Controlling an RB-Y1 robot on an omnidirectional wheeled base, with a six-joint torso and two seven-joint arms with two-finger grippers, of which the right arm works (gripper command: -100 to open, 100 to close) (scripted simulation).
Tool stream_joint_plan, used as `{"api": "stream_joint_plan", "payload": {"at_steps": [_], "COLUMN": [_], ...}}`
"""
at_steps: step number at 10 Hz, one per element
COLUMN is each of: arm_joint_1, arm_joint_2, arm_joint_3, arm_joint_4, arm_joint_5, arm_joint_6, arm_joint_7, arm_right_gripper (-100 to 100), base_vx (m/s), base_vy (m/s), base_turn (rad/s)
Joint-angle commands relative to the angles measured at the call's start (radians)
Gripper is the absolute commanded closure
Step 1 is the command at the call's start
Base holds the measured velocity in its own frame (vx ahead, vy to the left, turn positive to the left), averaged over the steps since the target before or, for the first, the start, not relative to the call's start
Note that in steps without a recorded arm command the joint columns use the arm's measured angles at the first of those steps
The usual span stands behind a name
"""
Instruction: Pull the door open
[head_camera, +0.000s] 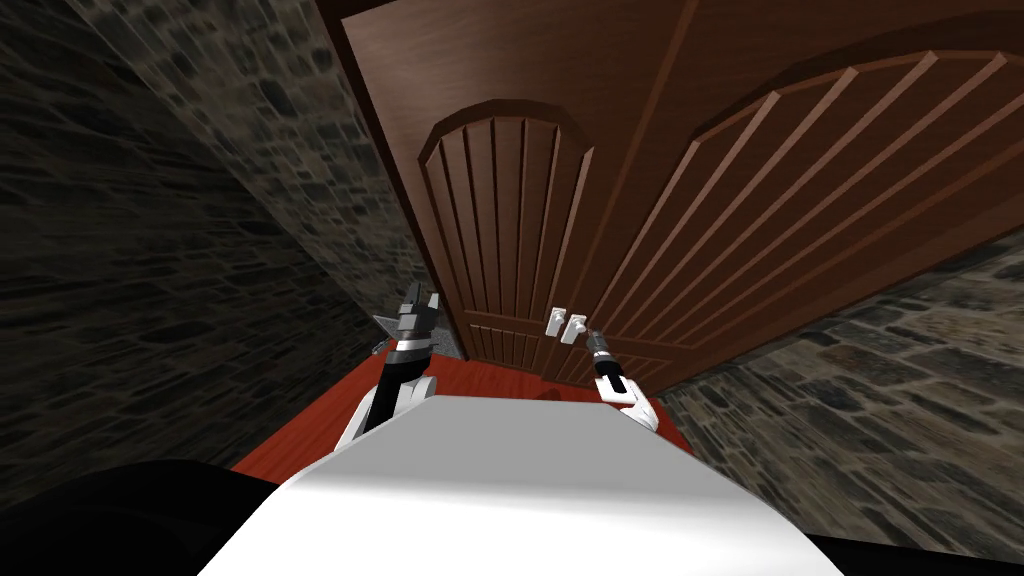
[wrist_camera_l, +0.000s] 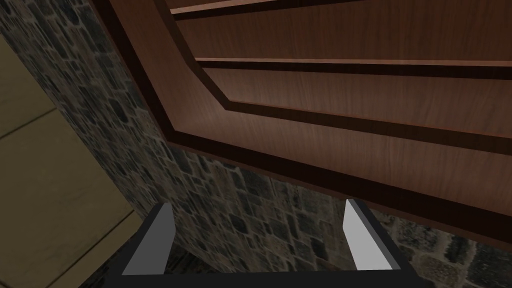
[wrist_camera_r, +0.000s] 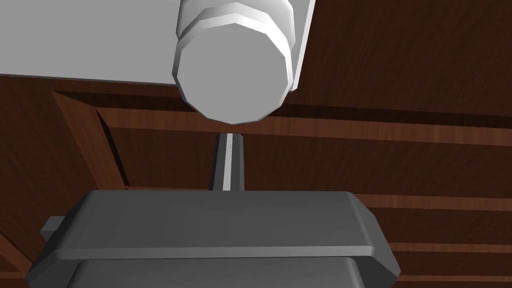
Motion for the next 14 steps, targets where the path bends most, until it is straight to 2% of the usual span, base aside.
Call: {"api": "stream_joint_plan", "payload": {"at_steps": [1, 2, 3, 6, 9, 10, 11, 14], "arm_joint_1": [0.001, 0.001, 0.016, 0.024, 0.023, 0.024, 0.038, 0.049], "arm_joint_2": [0.0, 0.0, -0.01, -0.012, -0.005, -0.003, -0.013, -0.022], "arm_joint_3": [0.0, 0.0, -0.009, 0.003, 0.045, 0.036, 0.01, -0.028], "arm_joint_4": [0.001, 0.001, 0.0, -0.011, -0.038, -0.035, -0.022, 0.0], "arm_joint_5": [0.0, 0.0, -0.001, 0.003, 0.014, 0.013, 0.007, -0.001], "arm_joint_6": [0.0, 0.0, 0.003, 0.001, -0.009, -0.006, -0.002, 0.003], "arm_joint_7": [0.0, 0.0, -0.006, -0.019, -0.043, -0.034, -0.03, -0.016], "arm_right_gripper": [100, 100, -100, -100, -100, -100, -100, -100], "base_vx": [-0.014, 0.0, -0.157, -0.202, -0.201, -0.074, -0.026, 0.063], "base_vy": [-0.005, 0.0, -0.065, -0.037, 0.078, 0.06, -0.045, -0.122], "base_turn": [-0.002, 0.0, -0.11, -0.014, 0.093, 0.01, -0.179, -0.119]}}
